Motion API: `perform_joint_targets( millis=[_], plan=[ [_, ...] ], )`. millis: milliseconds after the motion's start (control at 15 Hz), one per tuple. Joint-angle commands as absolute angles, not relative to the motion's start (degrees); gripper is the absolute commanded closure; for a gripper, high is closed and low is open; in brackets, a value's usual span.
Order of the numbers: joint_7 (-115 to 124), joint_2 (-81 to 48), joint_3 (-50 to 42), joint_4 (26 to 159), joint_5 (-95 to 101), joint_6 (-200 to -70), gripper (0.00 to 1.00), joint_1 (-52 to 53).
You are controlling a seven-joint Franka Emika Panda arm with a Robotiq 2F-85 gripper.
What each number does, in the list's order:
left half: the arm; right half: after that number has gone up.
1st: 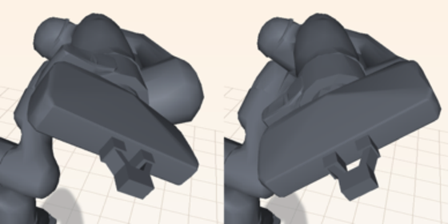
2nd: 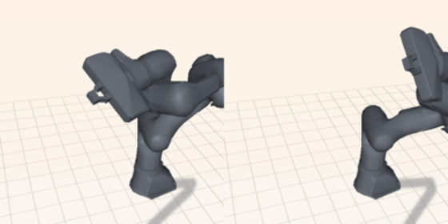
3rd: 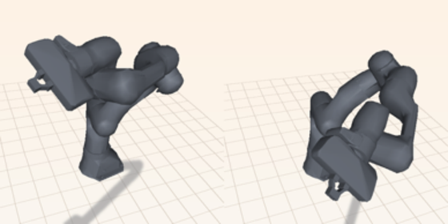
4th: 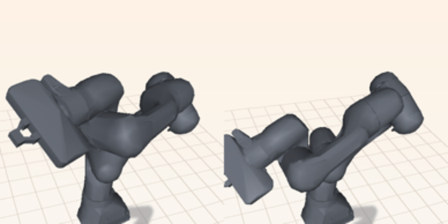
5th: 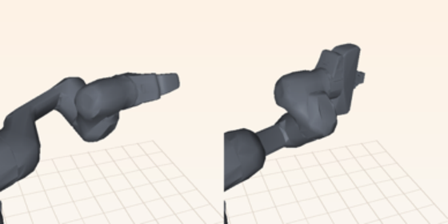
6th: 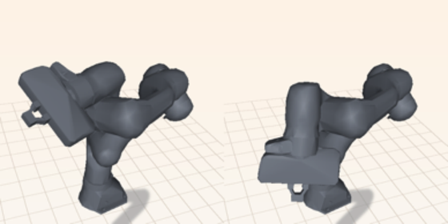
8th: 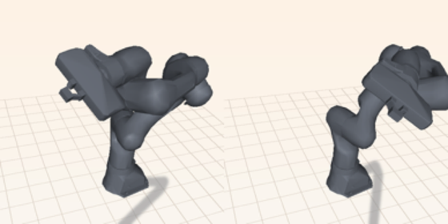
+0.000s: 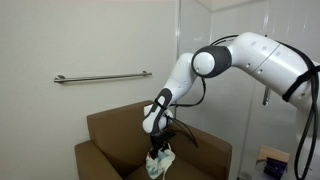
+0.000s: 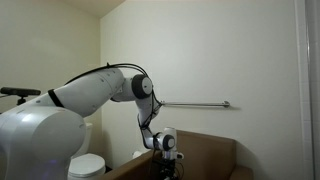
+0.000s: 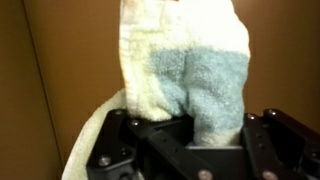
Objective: Use the towel to wipe the seat of the sofa.
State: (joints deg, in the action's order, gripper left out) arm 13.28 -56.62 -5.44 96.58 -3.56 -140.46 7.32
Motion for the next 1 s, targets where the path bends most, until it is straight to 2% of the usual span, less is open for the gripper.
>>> perform_joint_targets(
  millis=[0,533,933],
  plan=[
    [18.1,-62.5,-7.3,90.6,-2.1,-144.3,0.95,8.9],
    [11.2,-75.4,1.2,81.2,-9.1,-140.2,0.95,-4.0],
    [3.9,-77.0,4.8,82.6,-10.4,-136.1,0.95,-10.5]
  ],
)
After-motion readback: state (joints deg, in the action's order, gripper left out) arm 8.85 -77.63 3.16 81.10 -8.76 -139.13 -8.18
